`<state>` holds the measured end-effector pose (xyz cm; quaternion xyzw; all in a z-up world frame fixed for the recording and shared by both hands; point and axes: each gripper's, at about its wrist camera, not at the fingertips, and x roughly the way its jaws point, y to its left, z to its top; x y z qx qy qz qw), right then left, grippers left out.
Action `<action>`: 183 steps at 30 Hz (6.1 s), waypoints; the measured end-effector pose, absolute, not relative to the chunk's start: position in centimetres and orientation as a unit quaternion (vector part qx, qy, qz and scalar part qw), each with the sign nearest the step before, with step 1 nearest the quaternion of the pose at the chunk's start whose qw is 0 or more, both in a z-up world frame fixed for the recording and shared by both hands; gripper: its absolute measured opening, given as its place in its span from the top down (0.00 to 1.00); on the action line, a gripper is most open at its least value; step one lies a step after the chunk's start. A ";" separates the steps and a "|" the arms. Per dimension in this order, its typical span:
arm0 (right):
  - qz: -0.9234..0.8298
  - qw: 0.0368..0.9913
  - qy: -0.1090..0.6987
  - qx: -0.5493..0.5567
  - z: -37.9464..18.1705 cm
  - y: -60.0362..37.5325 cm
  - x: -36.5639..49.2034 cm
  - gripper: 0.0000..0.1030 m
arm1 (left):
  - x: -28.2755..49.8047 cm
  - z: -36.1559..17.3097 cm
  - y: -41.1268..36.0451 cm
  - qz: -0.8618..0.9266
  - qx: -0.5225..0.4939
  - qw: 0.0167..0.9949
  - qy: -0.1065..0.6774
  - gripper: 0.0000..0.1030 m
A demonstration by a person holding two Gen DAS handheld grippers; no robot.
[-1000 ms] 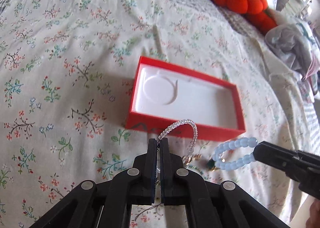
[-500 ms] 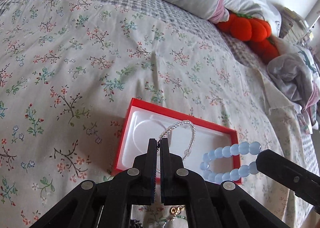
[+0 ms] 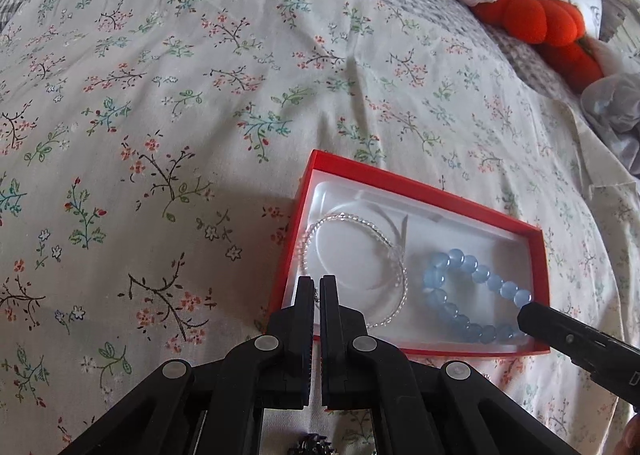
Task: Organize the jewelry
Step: 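Carry both bracelets into the red Ace box and open both tools, then grasp the black hair clip with the left tool while the right tool grasps the gold ring, then lower the hair clip and gold ring into the box and release both, then grasp the teal seed-bead bracelet with the left tool while the right tool grasps the green bead bracelet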
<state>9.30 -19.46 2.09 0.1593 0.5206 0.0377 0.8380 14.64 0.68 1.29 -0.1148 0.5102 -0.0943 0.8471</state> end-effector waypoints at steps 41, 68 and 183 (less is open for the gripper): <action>0.100 0.849 0.511 0.088 4.3 -21.5 0.8 0.44 | 2.1 0.7 0.9 -0.014 -0.072 0.875 0.478 0.24; 0.085 0.799 0.572 0.167 -2.2 -19.5 3.2 0.44 | 3.5 -4.6 1.9 -0.145 -0.105 0.883 0.434 0.70; 0.065 0.829 0.549 0.079 0.3 -19.1 1.6 0.49 | 4.7 -1.9 1.7 -0.114 -0.123 0.828 0.535 0.38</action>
